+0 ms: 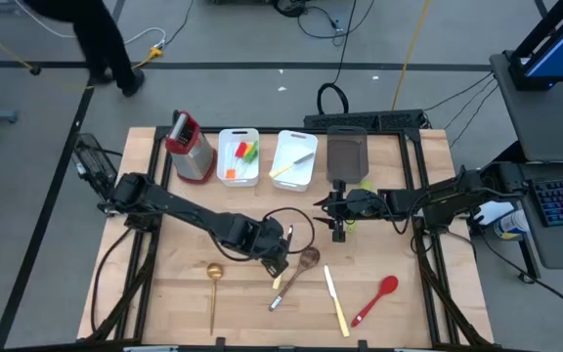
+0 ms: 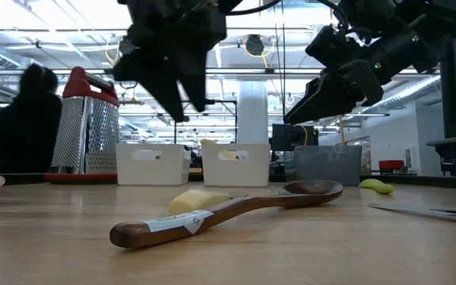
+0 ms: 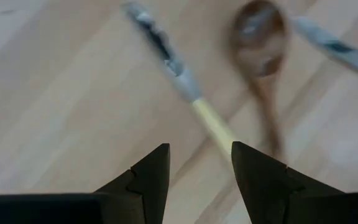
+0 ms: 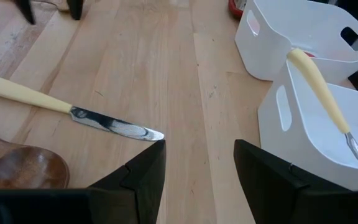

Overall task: Pick & Place Kitchen Items
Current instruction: Put the top yellow knife into the right white bin, then put the yellow knife into the right white bin

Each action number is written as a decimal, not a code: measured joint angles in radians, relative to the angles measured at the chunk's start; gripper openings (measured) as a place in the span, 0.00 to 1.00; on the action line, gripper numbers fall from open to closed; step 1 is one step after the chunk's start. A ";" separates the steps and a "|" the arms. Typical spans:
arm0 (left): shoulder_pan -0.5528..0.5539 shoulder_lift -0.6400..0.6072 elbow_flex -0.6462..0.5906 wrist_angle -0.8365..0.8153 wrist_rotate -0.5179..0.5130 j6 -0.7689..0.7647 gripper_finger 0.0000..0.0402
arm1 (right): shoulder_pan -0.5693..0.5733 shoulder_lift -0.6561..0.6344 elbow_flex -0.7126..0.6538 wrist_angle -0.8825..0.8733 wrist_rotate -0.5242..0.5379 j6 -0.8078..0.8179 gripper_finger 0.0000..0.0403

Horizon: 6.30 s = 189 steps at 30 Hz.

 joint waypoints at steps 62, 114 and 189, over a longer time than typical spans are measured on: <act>0.120 0.229 -0.013 -0.116 0.083 0.758 0.33 | 0.000 0.000 -0.001 -0.040 0.000 -0.023 0.45; 0.671 0.023 0.304 -0.456 0.560 0.274 0.13 | 0.000 0.000 -0.001 -0.085 0.000 0.076 0.45; 0.873 0.180 0.304 -0.186 0.770 0.489 0.37 | 0.000 0.000 0.000 -0.103 -0.113 0.223 0.45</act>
